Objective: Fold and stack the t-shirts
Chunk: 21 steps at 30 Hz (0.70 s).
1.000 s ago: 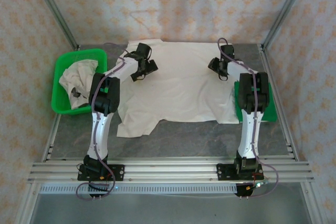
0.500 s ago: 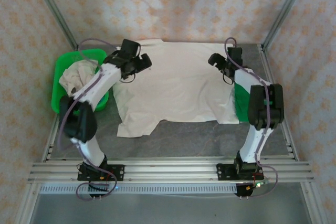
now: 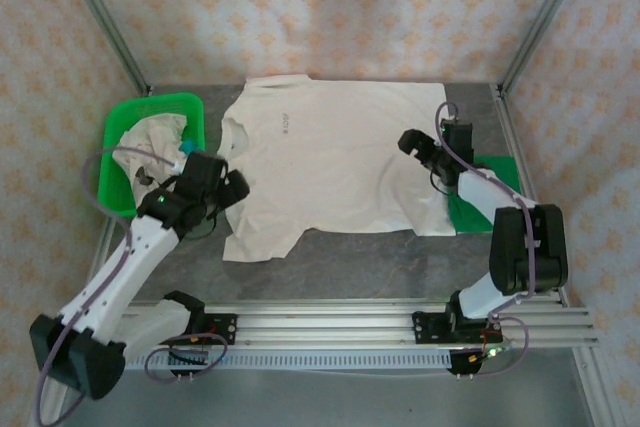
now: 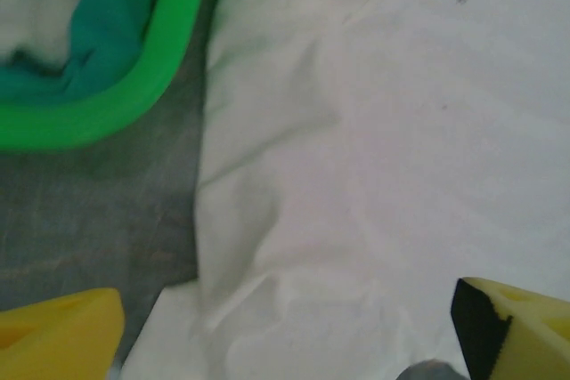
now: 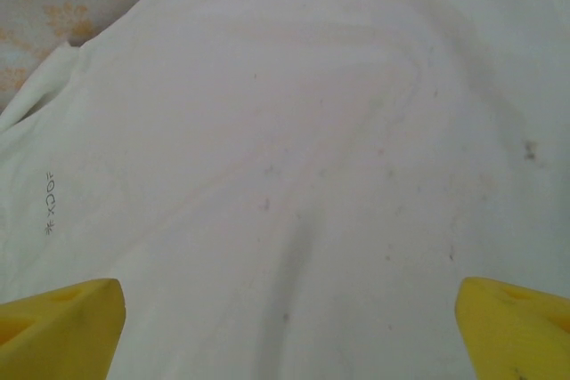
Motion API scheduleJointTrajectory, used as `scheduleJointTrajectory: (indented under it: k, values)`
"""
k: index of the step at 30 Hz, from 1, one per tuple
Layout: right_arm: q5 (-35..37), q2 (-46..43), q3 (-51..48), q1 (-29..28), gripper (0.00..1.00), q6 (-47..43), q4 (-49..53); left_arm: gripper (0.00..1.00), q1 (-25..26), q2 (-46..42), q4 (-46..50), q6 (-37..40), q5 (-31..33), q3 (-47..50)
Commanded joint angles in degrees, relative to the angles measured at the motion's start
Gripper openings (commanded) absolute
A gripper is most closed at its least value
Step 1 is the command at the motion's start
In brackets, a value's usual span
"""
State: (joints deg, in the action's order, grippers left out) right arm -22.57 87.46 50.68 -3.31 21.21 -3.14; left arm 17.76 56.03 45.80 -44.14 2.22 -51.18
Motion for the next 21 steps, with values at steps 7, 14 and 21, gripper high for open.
scheduleJointTrajectory:
  k: [7,14,21]
  values:
    - [-0.8,-5.2,-2.9,0.3,0.94,1.4,1.6,0.63,0.3,-9.5,5.1,-9.0,-7.4,15.8]
    - [-0.5,-6.6,-3.0,0.3,0.94,1.6,3.3,0.54,0.3,-4.4,-2.4,-9.2,-6.7,21.6]
    - [-0.1,-7.1,-2.7,0.3,0.93,1.5,4.7,0.51,0.3,6.2,-9.3,-9.3,-7.1,22.0]
